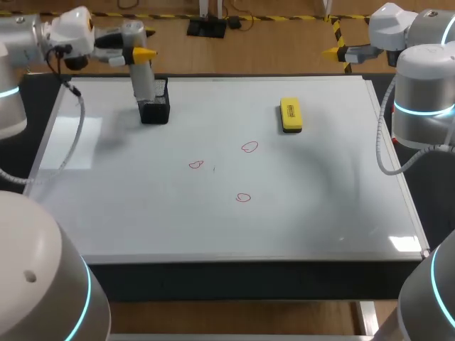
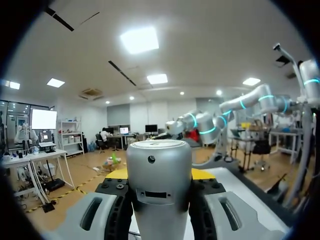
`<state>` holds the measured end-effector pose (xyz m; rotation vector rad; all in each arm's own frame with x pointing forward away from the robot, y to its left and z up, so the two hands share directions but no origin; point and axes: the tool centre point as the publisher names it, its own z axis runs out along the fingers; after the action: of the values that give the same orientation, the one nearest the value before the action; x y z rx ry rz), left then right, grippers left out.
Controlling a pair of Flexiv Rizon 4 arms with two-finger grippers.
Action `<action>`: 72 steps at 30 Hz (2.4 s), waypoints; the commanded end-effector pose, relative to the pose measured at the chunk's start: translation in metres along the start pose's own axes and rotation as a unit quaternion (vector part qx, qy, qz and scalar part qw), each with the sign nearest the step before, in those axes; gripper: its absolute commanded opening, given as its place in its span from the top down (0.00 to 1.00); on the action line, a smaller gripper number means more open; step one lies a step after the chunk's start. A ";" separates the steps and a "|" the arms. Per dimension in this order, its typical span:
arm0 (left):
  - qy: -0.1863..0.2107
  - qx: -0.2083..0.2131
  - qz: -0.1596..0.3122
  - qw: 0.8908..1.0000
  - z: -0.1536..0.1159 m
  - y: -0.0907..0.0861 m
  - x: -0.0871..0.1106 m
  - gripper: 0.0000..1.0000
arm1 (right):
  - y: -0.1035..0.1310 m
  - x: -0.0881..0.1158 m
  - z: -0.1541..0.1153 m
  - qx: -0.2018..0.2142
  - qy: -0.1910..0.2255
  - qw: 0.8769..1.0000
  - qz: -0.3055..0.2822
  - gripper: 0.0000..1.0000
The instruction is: Pick up the inspection probe, press it on each red-marked spot on the whiteboard one by one, put down the probe, pick up the eraser, and wipe off all the red marks.
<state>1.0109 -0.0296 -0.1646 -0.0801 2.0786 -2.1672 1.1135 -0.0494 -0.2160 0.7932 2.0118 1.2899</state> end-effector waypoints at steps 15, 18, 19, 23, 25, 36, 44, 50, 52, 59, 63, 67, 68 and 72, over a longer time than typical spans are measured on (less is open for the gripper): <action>-0.040 0.001 -0.002 0.999 -0.028 0.037 0.023 1.00 | 0.000 -0.001 0.000 0.001 0.001 1.000 0.000 0.00; -0.042 0.001 -0.002 0.999 -0.035 0.041 0.022 1.00 | 0.000 -0.001 0.000 0.001 0.001 1.000 0.000 0.00; -0.043 0.000 -0.003 0.999 -0.038 0.042 0.022 1.00 | 0.000 -0.001 0.000 0.001 0.001 1.000 0.000 0.00; -0.051 -0.008 -0.009 0.999 -0.047 0.041 0.022 1.00 | 0.000 -0.001 0.000 0.001 0.001 1.000 0.000 0.00; -0.051 -0.008 -0.009 0.999 -0.047 0.041 0.022 1.00 | 0.000 -0.001 0.000 0.001 0.001 1.000 0.000 0.00; -0.051 -0.008 -0.009 0.999 -0.047 0.041 0.022 1.00 | 0.000 -0.001 0.000 0.001 0.001 1.000 0.000 0.00; -0.051 -0.008 -0.009 0.999 -0.047 0.041 0.022 1.00 | 0.002 0.002 0.037 0.046 0.088 0.994 -0.042 0.00; -0.051 -0.008 -0.009 0.999 -0.047 0.041 0.022 1.00 | 0.000 0.017 0.055 0.114 0.187 0.966 -0.135 0.00; -0.051 -0.008 -0.009 0.999 -0.047 0.041 0.022 1.00 | -0.002 0.020 0.059 0.126 0.223 0.953 -0.160 0.00; -0.051 -0.008 -0.009 0.999 -0.047 0.041 0.022 1.00 | -0.014 0.043 0.067 0.206 0.331 0.863 -0.321 0.00; -0.051 -0.008 -0.009 0.999 -0.047 0.041 0.022 1.00 | -0.025 0.057 0.067 0.227 0.371 0.813 -0.388 0.00; -0.051 -0.008 -0.009 0.999 -0.047 0.041 0.022 1.00 | -0.041 0.069 0.066 0.253 0.383 0.751 -0.474 0.00; -0.051 -0.008 -0.009 0.999 -0.047 0.041 0.022 1.00 | -0.044 0.073 0.065 0.256 0.391 0.739 -0.486 0.00; -0.051 -0.008 -0.009 0.999 -0.047 0.041 0.022 1.00 | -0.058 0.081 0.062 0.271 0.399 0.693 -0.536 0.00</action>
<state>0.9858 0.0120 -0.2094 -0.2086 2.0476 -2.1112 1.1000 0.0253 -0.3042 -0.2692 2.6763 0.8190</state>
